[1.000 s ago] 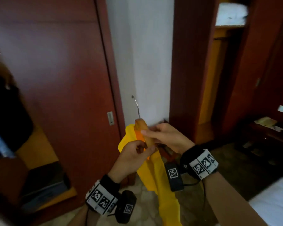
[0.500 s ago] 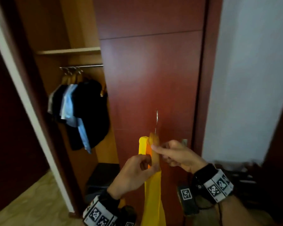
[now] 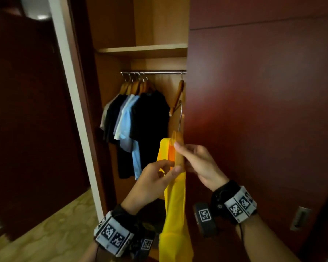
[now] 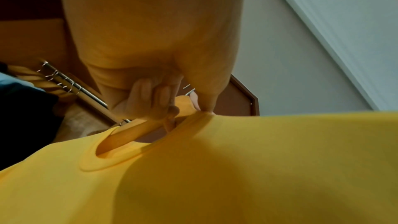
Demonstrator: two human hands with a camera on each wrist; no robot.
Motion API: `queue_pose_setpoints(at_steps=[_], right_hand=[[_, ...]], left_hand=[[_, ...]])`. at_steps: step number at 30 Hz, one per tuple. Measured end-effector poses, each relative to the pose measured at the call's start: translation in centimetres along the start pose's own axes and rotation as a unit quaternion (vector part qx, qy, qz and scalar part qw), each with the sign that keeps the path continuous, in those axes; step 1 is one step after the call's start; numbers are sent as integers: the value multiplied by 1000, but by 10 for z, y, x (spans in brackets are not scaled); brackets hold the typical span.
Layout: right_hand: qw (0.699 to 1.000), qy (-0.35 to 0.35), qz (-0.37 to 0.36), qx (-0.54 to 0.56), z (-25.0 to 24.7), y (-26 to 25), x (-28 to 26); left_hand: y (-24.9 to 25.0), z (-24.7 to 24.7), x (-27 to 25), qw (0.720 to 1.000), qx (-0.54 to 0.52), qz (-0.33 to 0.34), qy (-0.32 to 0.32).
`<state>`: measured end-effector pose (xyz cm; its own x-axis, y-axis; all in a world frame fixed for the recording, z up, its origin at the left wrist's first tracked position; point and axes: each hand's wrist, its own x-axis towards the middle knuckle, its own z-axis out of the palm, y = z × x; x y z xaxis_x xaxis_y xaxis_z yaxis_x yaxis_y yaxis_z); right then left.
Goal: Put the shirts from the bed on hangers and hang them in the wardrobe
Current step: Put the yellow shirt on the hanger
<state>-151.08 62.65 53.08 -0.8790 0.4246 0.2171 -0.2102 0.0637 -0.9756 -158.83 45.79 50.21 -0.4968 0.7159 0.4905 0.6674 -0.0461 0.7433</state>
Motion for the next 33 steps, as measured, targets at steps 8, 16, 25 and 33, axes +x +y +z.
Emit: queue_pose_setpoints(at_steps=[8, 16, 25, 33], right_hand=[[998, 57, -33, -8, 68, 3, 135], [994, 105, -27, -32, 73, 2, 258], [986, 165, -32, -1, 60, -2, 413], [969, 244, -40, -21, 50, 3, 524]], left_hand=[[-87, -90, 91, 998, 65, 14, 6], [-153, -115, 177, 993, 115, 32, 13], [-212, -146, 277, 963, 259, 68, 1], [-252, -170, 347, 942, 329, 59, -8]])
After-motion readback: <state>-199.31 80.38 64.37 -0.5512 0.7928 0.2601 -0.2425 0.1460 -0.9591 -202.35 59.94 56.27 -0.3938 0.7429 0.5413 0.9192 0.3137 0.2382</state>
